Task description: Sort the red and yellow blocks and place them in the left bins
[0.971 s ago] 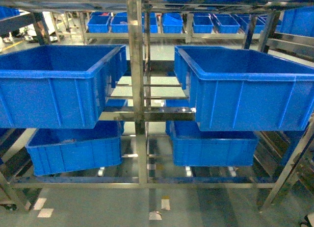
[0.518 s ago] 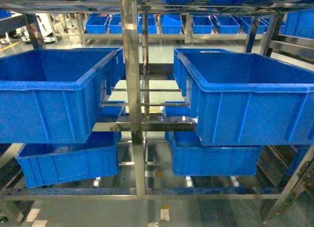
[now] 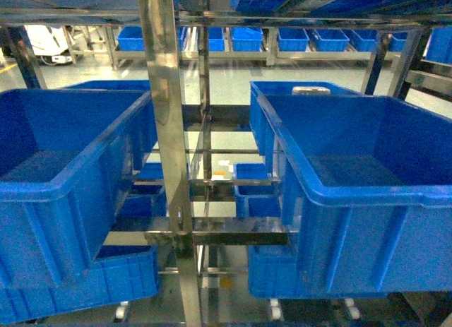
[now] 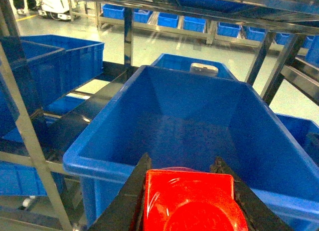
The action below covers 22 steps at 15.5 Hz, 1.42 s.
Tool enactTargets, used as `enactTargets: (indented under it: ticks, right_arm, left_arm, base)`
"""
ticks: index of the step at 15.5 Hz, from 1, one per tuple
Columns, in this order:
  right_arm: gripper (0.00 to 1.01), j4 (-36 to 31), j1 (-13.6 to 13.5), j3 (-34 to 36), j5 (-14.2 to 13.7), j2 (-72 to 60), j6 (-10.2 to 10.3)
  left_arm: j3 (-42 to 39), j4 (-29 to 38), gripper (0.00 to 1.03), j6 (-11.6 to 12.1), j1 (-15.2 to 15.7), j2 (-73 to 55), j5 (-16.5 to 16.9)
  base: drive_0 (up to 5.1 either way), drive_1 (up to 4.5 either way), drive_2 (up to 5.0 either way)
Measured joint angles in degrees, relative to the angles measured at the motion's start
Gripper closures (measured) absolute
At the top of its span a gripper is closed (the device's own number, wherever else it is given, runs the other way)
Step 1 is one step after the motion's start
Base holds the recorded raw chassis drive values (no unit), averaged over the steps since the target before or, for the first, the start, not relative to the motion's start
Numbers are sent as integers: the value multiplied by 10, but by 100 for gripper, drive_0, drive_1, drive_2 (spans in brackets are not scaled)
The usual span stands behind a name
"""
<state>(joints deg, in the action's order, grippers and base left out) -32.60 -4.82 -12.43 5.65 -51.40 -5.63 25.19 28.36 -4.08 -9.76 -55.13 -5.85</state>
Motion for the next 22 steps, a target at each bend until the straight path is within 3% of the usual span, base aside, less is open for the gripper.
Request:
enactTargets:
  ticks: [9,10,13,15,22]
  right_arm:
    - [74,0,0,0,0,-2,0]
    - [74,-10,5,1,-1,-7,0]
    - [74,-83,52,-4,26,-138,-9]
    - [74,-110,72,-47,49,-225,-11]
    - [74,-125,74,-214,77,-421,-19]
  left_arm:
    - [1,0,76,0,0,-3,0]
    - [1,0,76,0,0,-3,0]
    - [1,0,76,0,0,-3,0]
    - [1,0,76,0,0,-3,0]
    - [1,0,76,0,0,-3,0]
  base:
    - [0,0,0]
    - [0,0,0]
    - [0,0,0]
    - [0,0,0]
    - [0,0,0]
